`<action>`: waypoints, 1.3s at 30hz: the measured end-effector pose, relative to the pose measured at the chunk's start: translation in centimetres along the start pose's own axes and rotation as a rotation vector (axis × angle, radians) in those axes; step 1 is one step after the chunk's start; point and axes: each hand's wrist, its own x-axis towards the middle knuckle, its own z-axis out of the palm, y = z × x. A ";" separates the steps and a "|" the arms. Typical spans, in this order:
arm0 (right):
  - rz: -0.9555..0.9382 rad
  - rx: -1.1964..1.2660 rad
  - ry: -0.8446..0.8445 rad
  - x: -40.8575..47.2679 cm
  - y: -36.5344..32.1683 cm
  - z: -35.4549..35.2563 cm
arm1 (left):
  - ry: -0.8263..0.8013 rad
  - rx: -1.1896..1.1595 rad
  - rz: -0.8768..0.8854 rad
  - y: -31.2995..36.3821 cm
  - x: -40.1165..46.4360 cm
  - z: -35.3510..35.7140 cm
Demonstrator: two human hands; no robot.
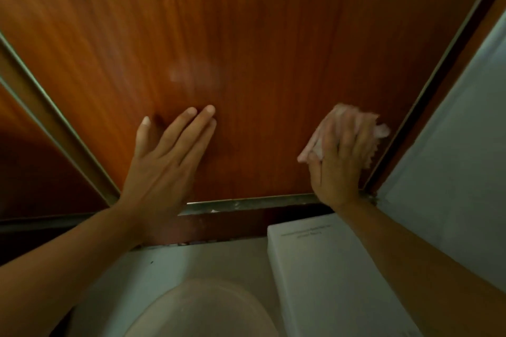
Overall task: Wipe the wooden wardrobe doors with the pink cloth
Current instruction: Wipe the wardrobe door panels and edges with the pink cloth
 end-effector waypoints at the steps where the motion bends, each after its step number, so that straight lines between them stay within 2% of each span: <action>1: -0.158 -0.038 -0.107 -2.3 0.0 0.7 | 0.014 0.010 -0.009 -0.4 -0.6 0.4; 3: -0.509 -0.132 -0.323 -6.3 0.8 1.3 | 0.031 0.029 -0.027 -1.0 -1.6 0.9; 4: -0.635 -0.174 -0.374 -7.2 1.4 1.3 | 0.026 0.039 -0.039 -1.3 -1.9 1.1; 7: -0.851 -0.215 -0.361 -4.5 1.8 0.6 | 0.010 0.055 -0.084 -2.3 -3.1 1.2; 9: -0.834 -0.237 -0.177 0.4 0.7 0.0 | 0.005 0.063 -0.105 -3.0 -3.7 1.2; 11: -0.625 -0.194 0.021 4.5 -1.5 -0.4 | 0.000 0.069 -0.138 -3.7 -4.3 1.4; 13: -0.478 -0.142 0.071 5.2 -3.9 -0.2 | -0.006 0.066 -0.189 -4.2 -5.0 1.5; 15: -0.602 -0.175 0.011 3.2 -5.3 0.9 | -0.018 0.076 -0.219 -4.6 -5.5 1.7; 18: -0.980 -0.257 -0.254 -0.4 -5.7 1.8 | -0.051 0.068 -0.251 -4.7 -6.2 2.0; 20: -1.042 -0.281 -0.308 -0.2 -5.8 1.6 | -0.071 0.056 -0.310 -4.9 -6.8 2.0; 22: -0.950 -0.301 -0.210 1.8 -6.7 1.1 | -0.074 0.049 -0.348 -5.1 -7.3 2.1; 25: -0.619 -0.131 0.050 6.4 -11.1 0.6 | -0.064 0.024 -0.392 -5.6 -7.6 2.5; 27: -0.520 -0.049 0.101 8.1 -14.4 1.0 | -0.042 0.009 -0.408 -5.9 -7.7 2.8; 29: -0.652 -0.041 0.021 6.7 -16.3 2.3 | -0.035 -0.001 -0.418 -6.3 -8.0 3.1; 31: -0.991 -0.124 -0.153 2.6 -16.6 4.0 | -0.039 -0.021 -0.426 -6.7 -8.5 3.2; 33: -1.188 -0.222 -0.279 -0.8 -16.0 4.9 | -0.078 -0.031 -0.425 -6.8 -8.8 3.2; 35: -1.236 -0.256 -0.375 -1.4 -15.9 4.8 | -0.107 -0.041 -0.438 -6.9 -9.1 3.1; 36: -1.243 -0.293 -0.355 -0.4 -15.9 4.4 | -0.108 -0.056 -0.446 -6.9 -9.1 3.1; 39: -1.105 -0.317 -0.156 4.6 -15.7 3.0 | -0.091 -0.089 -0.478 -6.6 -9.2 3.2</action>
